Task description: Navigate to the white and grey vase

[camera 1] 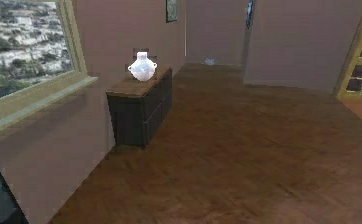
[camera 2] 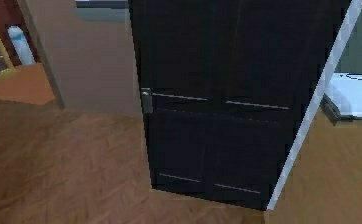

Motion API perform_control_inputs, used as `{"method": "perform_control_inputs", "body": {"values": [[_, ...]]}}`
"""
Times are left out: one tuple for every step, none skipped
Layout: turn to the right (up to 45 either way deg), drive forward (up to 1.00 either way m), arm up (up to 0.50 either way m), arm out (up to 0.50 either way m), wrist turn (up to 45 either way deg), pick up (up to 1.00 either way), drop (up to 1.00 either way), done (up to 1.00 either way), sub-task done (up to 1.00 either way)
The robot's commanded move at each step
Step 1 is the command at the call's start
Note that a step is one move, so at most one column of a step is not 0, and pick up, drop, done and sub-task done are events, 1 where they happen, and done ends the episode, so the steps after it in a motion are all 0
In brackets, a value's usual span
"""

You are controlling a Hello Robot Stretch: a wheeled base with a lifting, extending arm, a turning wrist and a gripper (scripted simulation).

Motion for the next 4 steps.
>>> {"method": "perform_control_inputs", "body": {"values": [[6.0, 0.00, 0.00, 0.00, 0.0, 0.00, 0.00, 0.00, 0.00], [0.0, 0.65, 0.00, 0.00, 0.0, 0.00, 0.00, 0.00, 0.00], [-9.0, 0.00, 0.00, 0.00, 0.0, 0.00, 0.00, 0.00, 0.00], [0.0, 0.80, 0.00, 0.00, 0.0, 0.00, 0.00, 0.00, 0.00]]}}
